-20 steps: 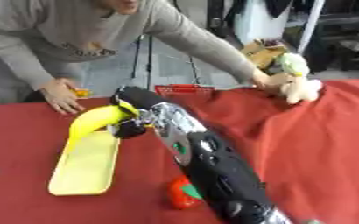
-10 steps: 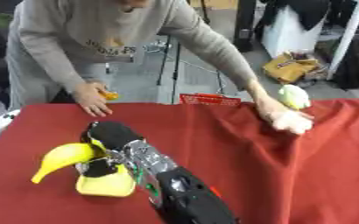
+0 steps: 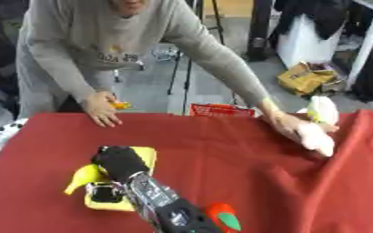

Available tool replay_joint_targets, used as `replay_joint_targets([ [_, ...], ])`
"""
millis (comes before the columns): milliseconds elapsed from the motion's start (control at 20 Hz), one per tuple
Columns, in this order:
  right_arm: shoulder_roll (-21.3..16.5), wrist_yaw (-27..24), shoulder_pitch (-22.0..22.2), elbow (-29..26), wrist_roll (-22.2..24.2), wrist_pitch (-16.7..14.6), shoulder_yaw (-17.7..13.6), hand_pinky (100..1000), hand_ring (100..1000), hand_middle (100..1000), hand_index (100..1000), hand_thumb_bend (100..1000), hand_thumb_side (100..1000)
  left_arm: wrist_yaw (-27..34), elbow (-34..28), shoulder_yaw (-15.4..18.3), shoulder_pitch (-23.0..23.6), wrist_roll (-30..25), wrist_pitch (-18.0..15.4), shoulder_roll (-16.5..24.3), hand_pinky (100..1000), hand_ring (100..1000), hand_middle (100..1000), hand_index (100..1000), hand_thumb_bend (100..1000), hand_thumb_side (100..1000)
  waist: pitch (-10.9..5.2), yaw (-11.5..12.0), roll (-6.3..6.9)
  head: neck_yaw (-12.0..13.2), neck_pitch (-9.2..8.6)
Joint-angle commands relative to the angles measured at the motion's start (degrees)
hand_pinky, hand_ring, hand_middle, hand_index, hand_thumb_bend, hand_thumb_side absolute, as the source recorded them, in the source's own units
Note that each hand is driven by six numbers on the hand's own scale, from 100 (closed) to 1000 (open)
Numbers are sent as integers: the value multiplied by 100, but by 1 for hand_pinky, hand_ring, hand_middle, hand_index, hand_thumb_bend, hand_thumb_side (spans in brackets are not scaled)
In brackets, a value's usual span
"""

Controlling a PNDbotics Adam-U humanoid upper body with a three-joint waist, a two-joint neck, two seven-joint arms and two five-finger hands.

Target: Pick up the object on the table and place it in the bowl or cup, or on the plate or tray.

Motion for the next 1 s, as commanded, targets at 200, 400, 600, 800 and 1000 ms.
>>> replay_joint_targets([
  [200,-54,212,-132,89,-124,317,-254,382,467,522,635,155,486,42,-116,-37,-114,-57,-9,45,522,777,737,696,619,893,91,97,-43,-91,-153],
  [400,-86,272,-150,76,-97,424,-356,623,646,683,767,364,509,58,-122,-55,-139,-85,-2,38,522,777,737,696,620,893,132,220,-33,-169,-238],
  [600,-135,274,-235,23,257,479,-395,980,905,907,931,657,525,73,-125,-58,-147,-89,-1,36,522,777,737,696,621,893,147,250,-42,-194,-275],
  [800,-191,179,-319,-76,539,582,-469,1000,913,920,944,680,518,68,-124,-62,-149,-100,-3,41,523,777,737,697,622,893,138,255,-60,-206,-288],
  [1000,-231,95,-347,-107,671,653,-491,1000,912,920,945,678,518,62,-125,-54,-141,-95,-6,47,523,777,737,697,623,893,124,242,-63,-205,-289],
])
